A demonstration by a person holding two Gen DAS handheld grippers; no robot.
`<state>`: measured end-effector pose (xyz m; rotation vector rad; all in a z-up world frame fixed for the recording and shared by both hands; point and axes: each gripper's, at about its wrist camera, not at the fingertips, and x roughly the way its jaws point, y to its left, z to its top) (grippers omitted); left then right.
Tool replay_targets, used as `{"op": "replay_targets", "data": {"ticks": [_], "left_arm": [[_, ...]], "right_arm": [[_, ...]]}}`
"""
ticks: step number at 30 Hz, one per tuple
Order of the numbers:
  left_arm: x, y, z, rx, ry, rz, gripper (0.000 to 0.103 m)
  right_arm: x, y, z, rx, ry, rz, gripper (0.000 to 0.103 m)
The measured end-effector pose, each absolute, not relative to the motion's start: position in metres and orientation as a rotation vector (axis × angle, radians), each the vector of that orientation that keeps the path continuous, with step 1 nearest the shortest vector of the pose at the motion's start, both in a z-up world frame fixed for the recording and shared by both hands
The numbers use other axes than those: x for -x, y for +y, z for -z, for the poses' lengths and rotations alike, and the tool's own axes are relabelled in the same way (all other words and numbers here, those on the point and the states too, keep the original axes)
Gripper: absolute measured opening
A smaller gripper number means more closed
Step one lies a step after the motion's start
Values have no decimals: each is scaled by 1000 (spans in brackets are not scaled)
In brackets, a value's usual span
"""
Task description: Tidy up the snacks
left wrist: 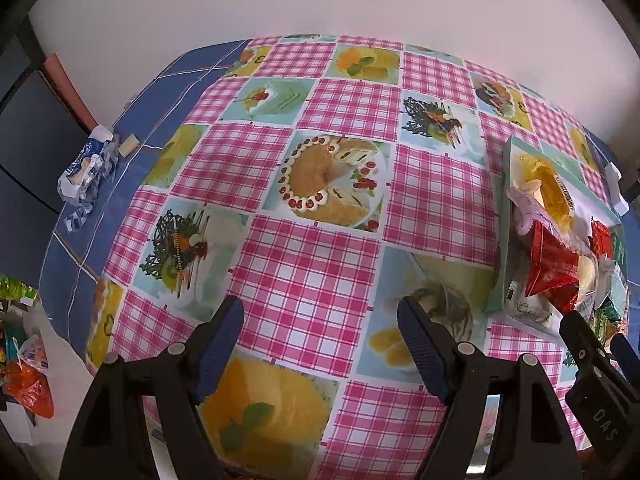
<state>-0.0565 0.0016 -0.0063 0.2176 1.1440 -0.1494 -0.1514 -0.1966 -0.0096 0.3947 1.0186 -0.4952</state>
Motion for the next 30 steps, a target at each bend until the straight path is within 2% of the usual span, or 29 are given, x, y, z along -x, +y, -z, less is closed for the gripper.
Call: {"op": "replay_targets", "data": {"ticks": [30], "left_arm": [[56,0,5,-191,1149,182,80]], "right_arm": [[154,-203,4,-388,999,535,103]]}}
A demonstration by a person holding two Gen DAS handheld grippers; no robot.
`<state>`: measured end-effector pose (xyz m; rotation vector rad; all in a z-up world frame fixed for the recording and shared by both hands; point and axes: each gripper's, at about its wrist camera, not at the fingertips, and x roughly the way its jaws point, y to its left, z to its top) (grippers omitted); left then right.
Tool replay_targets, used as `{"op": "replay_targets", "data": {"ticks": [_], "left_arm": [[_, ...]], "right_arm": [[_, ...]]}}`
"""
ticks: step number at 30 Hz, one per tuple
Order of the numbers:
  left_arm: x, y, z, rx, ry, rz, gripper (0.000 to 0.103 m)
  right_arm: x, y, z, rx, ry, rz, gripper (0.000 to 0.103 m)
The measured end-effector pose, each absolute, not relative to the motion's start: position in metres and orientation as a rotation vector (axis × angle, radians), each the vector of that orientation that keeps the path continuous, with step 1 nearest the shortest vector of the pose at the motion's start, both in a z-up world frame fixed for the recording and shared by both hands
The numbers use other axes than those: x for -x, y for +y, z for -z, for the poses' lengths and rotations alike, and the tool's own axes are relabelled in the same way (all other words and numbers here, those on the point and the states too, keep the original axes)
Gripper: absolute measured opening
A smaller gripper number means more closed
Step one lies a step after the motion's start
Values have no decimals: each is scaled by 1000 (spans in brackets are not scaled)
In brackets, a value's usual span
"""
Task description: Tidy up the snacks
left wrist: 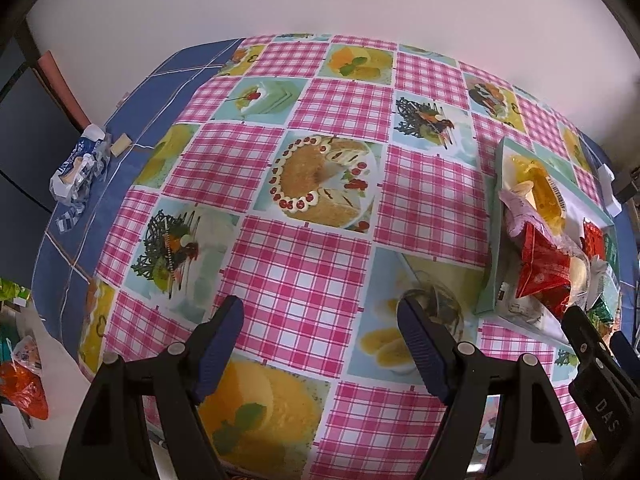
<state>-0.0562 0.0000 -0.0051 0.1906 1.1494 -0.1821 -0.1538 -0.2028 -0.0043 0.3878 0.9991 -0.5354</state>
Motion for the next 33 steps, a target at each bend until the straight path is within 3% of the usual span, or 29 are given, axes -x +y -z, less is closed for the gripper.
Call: {"op": "replay_targets", "data": {"ticks": [33], "left_arm": [[61,-10,-2,-200,1130,221,80]], "right_arm": [[159,-210,-4,-386,964,579,103]]}}
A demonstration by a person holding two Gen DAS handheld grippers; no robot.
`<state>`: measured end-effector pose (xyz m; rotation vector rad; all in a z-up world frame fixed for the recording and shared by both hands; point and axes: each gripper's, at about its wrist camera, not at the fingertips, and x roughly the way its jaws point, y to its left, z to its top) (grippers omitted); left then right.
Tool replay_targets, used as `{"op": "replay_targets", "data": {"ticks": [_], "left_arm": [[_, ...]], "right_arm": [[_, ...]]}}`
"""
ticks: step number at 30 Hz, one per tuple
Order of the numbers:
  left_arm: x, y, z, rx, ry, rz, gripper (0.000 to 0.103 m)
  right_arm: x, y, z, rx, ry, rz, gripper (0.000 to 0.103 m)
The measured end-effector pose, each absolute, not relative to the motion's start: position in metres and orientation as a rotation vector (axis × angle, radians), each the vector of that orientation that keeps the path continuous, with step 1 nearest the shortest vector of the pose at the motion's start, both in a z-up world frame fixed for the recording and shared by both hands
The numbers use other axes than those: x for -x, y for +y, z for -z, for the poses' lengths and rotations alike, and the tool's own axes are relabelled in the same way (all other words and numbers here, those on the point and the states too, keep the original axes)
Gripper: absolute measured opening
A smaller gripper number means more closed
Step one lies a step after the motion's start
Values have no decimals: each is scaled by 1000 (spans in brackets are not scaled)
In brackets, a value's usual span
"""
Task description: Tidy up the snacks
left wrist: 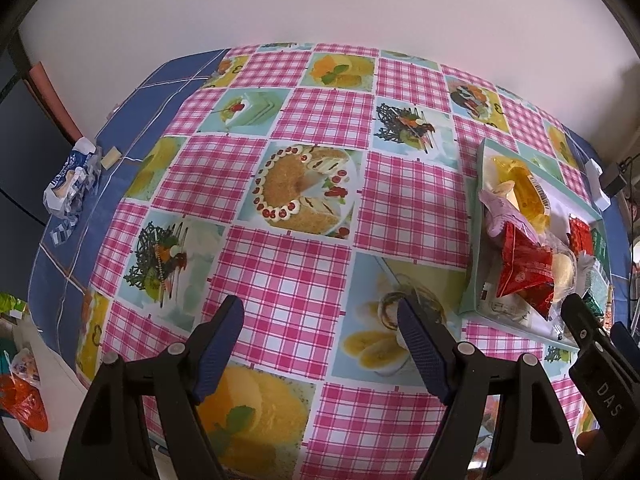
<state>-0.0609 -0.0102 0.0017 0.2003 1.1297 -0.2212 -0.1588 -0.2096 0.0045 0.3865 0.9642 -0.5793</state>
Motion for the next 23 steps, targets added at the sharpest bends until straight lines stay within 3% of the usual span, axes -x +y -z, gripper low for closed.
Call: {"op": "replay_targets", "data": {"ticks": [23], "left_arm": [[62,-11,-1,-201,1128,222,80]], "right_arm": [[159,-210,-4,-387,965,580,103]]}}
